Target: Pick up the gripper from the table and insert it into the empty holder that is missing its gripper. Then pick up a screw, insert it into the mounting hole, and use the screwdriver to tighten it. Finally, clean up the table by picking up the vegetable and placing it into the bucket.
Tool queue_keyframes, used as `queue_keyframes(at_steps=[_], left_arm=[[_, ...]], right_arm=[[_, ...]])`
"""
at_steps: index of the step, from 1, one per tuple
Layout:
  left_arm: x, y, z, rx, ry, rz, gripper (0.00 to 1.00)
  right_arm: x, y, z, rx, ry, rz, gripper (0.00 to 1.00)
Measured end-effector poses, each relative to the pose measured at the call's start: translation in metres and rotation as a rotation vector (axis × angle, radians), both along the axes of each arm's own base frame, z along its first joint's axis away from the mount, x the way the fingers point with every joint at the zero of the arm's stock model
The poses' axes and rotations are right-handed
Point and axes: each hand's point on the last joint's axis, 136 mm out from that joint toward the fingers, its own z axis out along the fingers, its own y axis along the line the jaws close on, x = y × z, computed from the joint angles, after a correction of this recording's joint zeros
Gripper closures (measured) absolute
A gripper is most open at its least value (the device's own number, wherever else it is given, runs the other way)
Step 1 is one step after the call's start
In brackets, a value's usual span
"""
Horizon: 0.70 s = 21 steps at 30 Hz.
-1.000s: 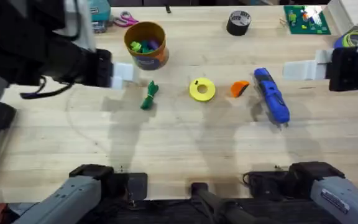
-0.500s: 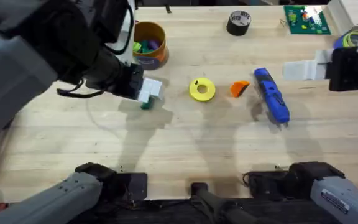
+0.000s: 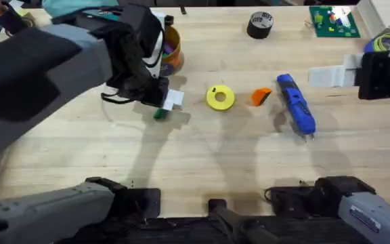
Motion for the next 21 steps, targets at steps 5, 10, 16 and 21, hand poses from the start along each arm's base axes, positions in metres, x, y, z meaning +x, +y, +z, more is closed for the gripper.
queue_keyframes(at_steps=[5, 10, 16, 21], left_arm=[[0.008, -0.005, -0.023, 0.008, 0.042, -0.049, 0.015], [0.015, -0.012, -0.054, 0.007, 0.094, -0.079, 0.041], [0.015, -0.015, -0.054, -0.006, 0.097, -0.092, 0.207], [0.014, -0.016, -0.053, -0.012, 0.098, -0.096, 0.765]], right_arm=[[0.000, 0.000, 0.000, 0.000, 0.000, 0.000, 0.005], [0.000, 0.000, 0.000, 0.000, 0.000, 0.000, 0.005], [0.000, 0.000, 0.000, 0.000, 0.000, 0.000, 0.005], [0.000, 0.000, 0.000, 0.000, 0.000, -0.001, 0.005]])
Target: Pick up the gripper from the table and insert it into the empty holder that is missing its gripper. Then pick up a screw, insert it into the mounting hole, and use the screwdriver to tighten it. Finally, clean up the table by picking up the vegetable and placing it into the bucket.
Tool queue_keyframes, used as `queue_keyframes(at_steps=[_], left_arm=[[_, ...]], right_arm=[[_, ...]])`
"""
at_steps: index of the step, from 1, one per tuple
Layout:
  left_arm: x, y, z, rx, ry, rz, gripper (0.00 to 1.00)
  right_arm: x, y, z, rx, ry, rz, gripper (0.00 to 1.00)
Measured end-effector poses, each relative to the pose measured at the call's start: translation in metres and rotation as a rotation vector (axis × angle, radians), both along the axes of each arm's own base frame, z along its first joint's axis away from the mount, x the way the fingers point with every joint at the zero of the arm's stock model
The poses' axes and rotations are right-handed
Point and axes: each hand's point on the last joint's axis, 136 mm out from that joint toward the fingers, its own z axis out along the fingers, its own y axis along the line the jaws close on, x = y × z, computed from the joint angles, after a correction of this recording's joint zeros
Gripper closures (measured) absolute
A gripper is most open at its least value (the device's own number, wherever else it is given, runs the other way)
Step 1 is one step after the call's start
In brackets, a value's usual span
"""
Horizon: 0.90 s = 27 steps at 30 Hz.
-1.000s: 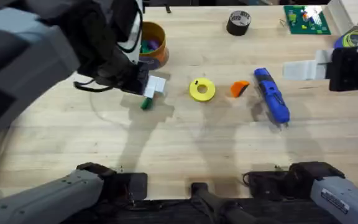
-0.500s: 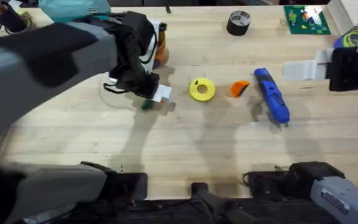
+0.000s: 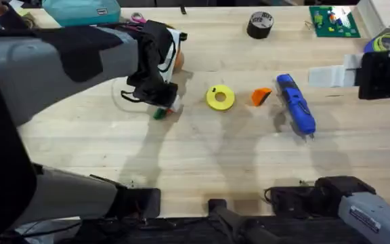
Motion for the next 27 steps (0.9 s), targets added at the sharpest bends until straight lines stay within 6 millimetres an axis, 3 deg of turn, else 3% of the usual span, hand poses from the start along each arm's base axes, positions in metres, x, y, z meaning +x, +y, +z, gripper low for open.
queue_keyframes(at_steps=[1, 3, 18, 22, 27], left_arm=[[0.000, -0.001, 0.000, -0.001, 0.000, -0.003, 0.918], [-0.001, -0.001, 0.000, -0.002, 0.001, -0.008, 0.992], [0.000, 0.001, 0.005, 0.006, -0.015, -0.001, 0.997], [-0.003, 0.004, 0.027, 0.000, -0.066, 0.004, 0.997], [-0.011, 0.007, 0.074, -0.043, -0.186, 0.021, 0.997]], right_arm=[[0.000, 0.000, 0.000, 0.000, 0.000, 0.000, 0.005], [0.000, 0.000, 0.000, 0.000, 0.000, 0.000, 0.005], [0.000, 0.000, 0.000, 0.002, 0.000, -0.002, 0.005], [0.000, 0.000, 0.000, 0.002, 0.000, -0.003, 0.005], [0.000, 0.000, 0.000, 0.003, 0.000, -0.005, 0.005]])
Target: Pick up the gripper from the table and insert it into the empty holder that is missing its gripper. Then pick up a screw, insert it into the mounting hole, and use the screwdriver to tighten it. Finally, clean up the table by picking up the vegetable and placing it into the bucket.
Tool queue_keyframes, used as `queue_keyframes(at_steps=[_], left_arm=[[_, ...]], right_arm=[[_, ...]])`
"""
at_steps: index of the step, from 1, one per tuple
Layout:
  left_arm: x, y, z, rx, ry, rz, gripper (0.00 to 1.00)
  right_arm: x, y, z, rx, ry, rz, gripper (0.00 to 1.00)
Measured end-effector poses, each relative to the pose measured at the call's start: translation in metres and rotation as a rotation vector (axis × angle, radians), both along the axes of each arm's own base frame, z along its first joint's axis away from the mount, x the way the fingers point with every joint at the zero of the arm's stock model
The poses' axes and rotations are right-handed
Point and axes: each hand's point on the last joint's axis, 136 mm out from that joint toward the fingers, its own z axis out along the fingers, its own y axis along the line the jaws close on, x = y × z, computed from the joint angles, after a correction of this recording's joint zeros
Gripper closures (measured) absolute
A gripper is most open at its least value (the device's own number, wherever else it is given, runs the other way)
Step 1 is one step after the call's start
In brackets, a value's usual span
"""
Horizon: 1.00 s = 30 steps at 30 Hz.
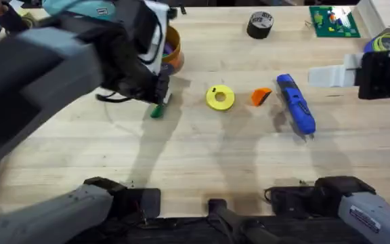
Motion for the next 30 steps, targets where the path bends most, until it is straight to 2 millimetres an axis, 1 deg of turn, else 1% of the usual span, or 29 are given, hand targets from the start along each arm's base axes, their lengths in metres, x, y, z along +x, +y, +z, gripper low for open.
queue_keyframes(at_steps=[8, 13, 15, 18, 30], left_arm=[[-0.009, 0.003, 0.075, -0.096, -0.270, 0.006, 0.997], [-0.021, 0.007, 0.108, -0.139, -0.396, 0.006, 0.997], [-0.024, 0.008, 0.115, -0.150, -0.426, 0.006, 0.997], [-0.026, 0.009, 0.121, -0.157, -0.448, 0.006, 0.997], [-0.027, 0.009, 0.122, -0.159, -0.451, 0.005, 0.997]], right_arm=[[0.000, 0.000, 0.000, 0.001, 0.000, -0.001, 0.005], [0.000, 0.000, 0.000, 0.000, 0.000, 0.000, 0.005], [0.000, 0.000, 0.000, 0.000, 0.000, 0.000, 0.005], [0.000, 0.000, 0.000, 0.000, 0.000, -0.001, 0.005], [0.000, 0.000, 0.000, 0.000, 0.000, -0.001, 0.005]])
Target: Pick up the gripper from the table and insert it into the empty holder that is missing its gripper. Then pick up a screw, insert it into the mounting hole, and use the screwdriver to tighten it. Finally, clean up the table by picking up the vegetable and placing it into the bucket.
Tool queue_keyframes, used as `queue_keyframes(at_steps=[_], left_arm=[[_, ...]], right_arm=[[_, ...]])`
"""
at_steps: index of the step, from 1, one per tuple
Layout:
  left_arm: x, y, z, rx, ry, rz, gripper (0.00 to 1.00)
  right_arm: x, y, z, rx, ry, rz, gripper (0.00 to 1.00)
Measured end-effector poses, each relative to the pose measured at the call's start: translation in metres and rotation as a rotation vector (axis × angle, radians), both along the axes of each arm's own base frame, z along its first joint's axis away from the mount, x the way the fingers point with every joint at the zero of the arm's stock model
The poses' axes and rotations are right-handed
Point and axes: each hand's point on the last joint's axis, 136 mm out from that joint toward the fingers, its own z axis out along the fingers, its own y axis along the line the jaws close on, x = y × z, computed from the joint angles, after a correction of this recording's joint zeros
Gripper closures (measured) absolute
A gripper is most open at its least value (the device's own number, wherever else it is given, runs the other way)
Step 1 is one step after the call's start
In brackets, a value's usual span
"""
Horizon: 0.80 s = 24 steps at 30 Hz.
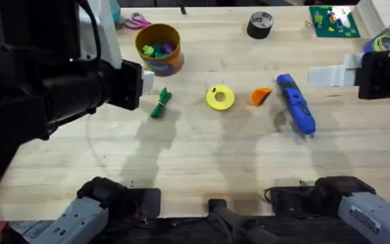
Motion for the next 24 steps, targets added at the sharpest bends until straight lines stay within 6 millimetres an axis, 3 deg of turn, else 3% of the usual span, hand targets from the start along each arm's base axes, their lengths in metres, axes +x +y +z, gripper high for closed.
queue_keyframes(at_steps=[1, 6, 7, 12, 13, 14, 24], left_arm=[[0.000, 0.000, 0.000, 0.002, -0.001, -0.001, 0.925], [0.000, 0.000, 0.000, 0.000, 0.000, 0.000, 0.135], [0.000, 0.000, 0.000, -0.004, 0.001, 0.002, 0.047], [0.003, -0.001, 0.003, -0.010, -0.015, 0.004, 0.015], [0.006, -0.002, 0.006, -0.016, -0.031, 0.004, 0.015], [0.020, -0.007, 0.024, -0.046, -0.121, 0.004, 0.015], [0.042, 0.000, 0.052, -0.008, -0.276, 0.037, 0.015]], right_arm=[[0.000, 0.000, 0.000, 0.000, 0.000, 0.000, 0.005], [0.000, 0.000, 0.000, 0.000, 0.000, 0.000, 0.005], [0.000, 0.000, 0.000, 0.000, 0.000, 0.000, 0.005], [0.000, 0.000, 0.000, 0.000, 0.000, 0.000, 0.005], [0.000, 0.000, 0.000, 0.000, 0.000, 0.000, 0.005], [0.000, 0.000, 0.000, 0.000, 0.000, 0.000, 0.005], [0.000, 0.000, 0.000, 0.000, 0.000, 0.000, 0.005]])
